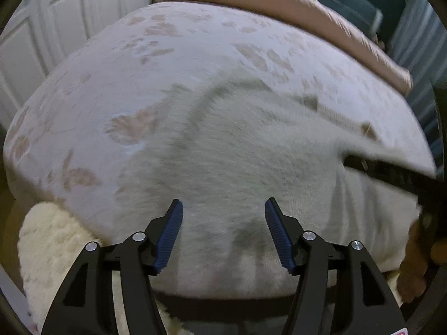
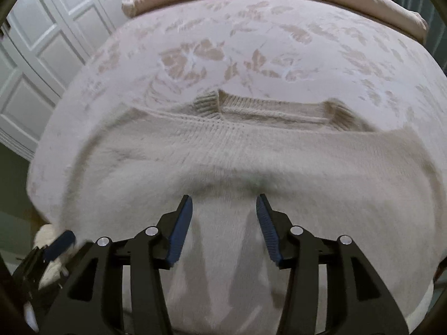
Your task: Fold small clothes
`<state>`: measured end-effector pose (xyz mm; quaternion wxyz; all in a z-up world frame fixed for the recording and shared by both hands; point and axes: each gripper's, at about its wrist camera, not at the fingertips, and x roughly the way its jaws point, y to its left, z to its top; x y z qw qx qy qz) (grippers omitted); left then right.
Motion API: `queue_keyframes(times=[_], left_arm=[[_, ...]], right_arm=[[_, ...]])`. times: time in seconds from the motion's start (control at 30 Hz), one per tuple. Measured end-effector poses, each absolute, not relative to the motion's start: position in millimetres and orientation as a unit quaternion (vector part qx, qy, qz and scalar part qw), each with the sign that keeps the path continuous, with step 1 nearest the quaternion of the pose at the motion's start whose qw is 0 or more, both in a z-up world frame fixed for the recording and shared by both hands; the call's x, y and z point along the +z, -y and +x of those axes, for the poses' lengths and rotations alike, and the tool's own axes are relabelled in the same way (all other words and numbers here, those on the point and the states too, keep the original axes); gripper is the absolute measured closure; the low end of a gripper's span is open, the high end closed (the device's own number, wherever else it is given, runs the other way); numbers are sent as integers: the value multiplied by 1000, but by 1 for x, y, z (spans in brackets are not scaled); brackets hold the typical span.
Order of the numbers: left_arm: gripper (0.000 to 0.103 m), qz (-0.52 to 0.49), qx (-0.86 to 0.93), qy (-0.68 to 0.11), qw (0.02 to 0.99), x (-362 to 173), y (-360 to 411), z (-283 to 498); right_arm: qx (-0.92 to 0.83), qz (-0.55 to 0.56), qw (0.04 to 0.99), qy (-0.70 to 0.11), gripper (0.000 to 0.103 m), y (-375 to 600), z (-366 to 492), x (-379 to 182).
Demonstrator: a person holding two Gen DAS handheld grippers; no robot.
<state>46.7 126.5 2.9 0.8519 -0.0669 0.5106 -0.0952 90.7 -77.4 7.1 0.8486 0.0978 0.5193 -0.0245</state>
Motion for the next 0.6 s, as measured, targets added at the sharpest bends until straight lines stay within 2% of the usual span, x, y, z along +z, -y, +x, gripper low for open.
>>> queue_keyframes(times=[0.07,0.3,0.43,0.5,0.57,0.6], left_arm=[[33,-90,-79,-502,856,11,-145,45],[32,-172,-59,-562,807,-34,-175,70],[31,-195,-59,-560,803,-45,-170,77],[37,-190,-70,-555,807,-42,-163,78],[62,-180,-83,-551,810,-36,-153,80],[69,-172,-88,-549,813,-31,-148,81]], right_arm=[[-25,103,850,-516,56,79,72,13],[-28,100,833,-544,56,84,57,-19],[-23,76,836,-542,49,76,62,-23],[-21,74,838,-540,48,74,63,-24],[-18,75,841,-535,48,76,62,-24],[-16,78,842,-533,48,78,60,-24]])
